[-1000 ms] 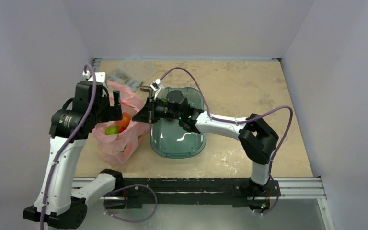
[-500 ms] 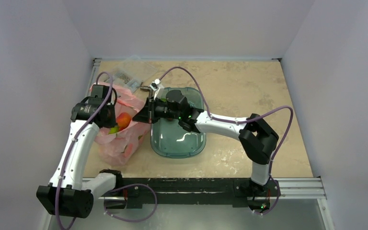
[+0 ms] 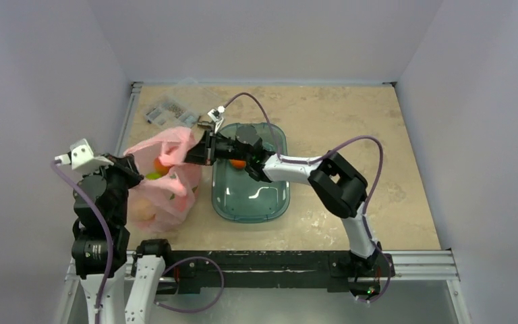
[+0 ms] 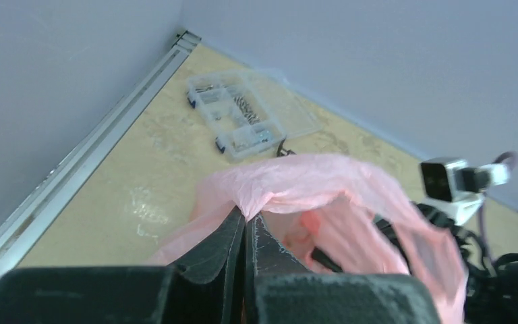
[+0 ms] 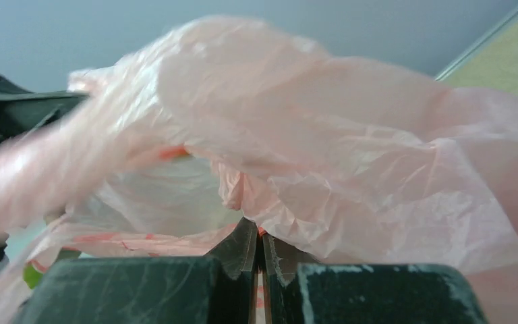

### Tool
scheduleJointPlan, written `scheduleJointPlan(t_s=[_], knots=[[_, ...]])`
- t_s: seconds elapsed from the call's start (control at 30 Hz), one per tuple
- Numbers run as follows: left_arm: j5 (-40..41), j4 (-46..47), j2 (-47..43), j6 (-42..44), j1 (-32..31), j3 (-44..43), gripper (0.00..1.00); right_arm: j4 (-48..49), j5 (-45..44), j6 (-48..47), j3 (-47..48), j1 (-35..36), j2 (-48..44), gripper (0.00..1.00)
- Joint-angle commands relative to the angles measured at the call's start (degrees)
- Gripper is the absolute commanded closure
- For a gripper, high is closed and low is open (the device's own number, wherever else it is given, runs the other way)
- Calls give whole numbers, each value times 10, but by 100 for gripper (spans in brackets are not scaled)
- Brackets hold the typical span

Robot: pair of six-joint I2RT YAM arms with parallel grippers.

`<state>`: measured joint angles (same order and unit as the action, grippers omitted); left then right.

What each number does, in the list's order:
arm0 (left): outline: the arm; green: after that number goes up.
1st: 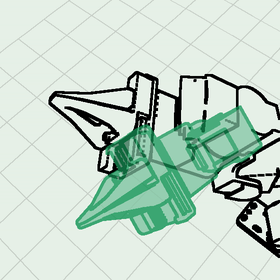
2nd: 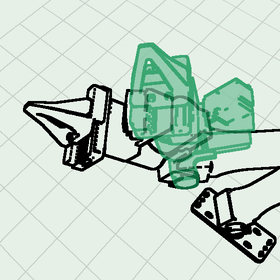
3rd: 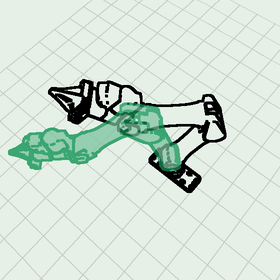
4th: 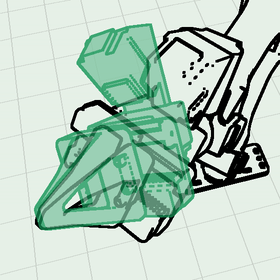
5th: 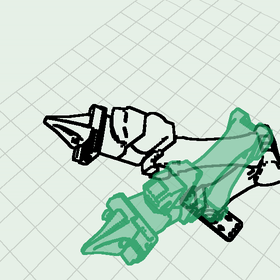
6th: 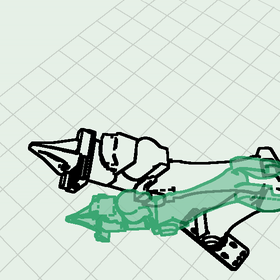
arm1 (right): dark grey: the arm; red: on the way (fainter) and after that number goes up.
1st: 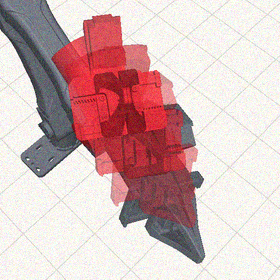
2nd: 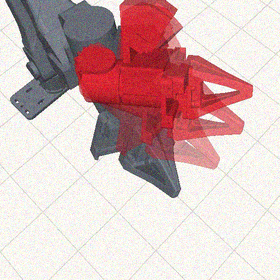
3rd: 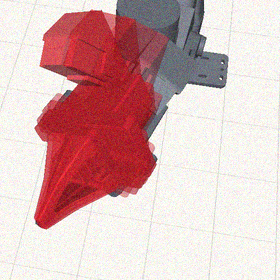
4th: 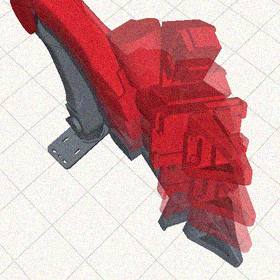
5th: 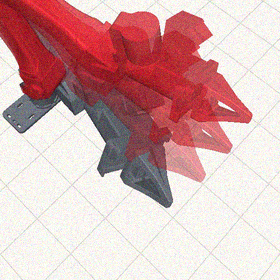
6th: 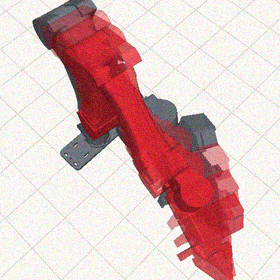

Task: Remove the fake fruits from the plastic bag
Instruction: Adjust the plastic bag at the center of the board.

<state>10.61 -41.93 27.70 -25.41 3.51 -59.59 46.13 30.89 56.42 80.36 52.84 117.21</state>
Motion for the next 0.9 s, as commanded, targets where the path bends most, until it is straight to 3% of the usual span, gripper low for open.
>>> scheduleJointPlan(t_s=[0.0,0.13,0.3,0.43,0.5,0.6,0.77,0.87], knots=[[-6,108,-32,-54,5,60,100,110,54,71,12,-25,49,100],[13,133,-57,-26,5,117,100,16,43,18,-4,-49,47,100],[18,135,-72,-9,5,158,100,-197,13,-135,30,-64,13,100],[12,133,-86,0,5,183,100,-338,-32,-223,96,-72,-7,92],[-6,126,-92,8,5,191,100,-438,-52,-257,139,-72,-8,82],[-28,107,-93,11,5,199,100,-511,-90,-292,145,-70,-43,57],[-87,58,-59,-2,5,186,100,-509,-127,-309,64,-61,-159,30],[-126,37,-41,-8,4,180,100,-442,-122,-286,-5,-37,-227,19]])
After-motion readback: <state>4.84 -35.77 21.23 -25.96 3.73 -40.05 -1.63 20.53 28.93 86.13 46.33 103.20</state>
